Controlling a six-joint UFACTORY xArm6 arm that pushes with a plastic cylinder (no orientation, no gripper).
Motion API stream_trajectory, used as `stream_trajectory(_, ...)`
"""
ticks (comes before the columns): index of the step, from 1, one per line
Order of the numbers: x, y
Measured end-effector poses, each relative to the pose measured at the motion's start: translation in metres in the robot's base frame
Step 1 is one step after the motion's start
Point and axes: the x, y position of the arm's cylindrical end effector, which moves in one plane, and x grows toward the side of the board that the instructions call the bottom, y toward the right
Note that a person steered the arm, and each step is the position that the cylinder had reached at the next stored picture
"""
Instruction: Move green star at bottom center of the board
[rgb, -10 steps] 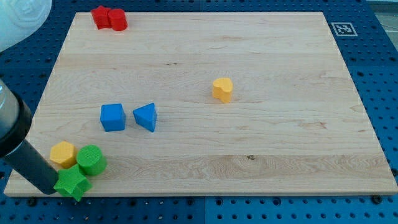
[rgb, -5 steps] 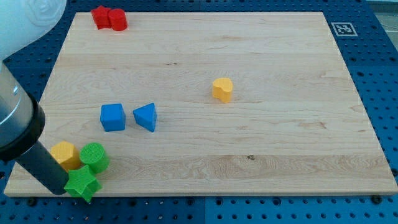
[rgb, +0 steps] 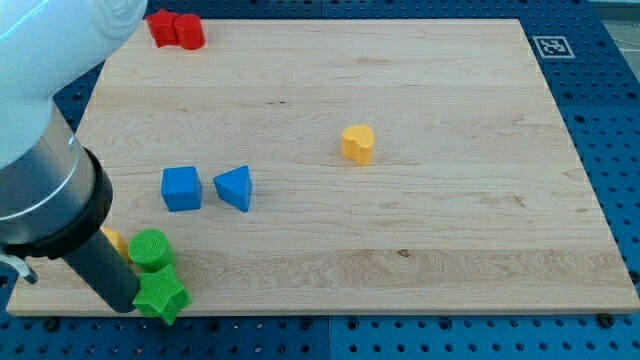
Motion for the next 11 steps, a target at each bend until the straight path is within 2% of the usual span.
stream_trajectory(6,0.000,0.001)
stream_trajectory(11,0.000,0.116)
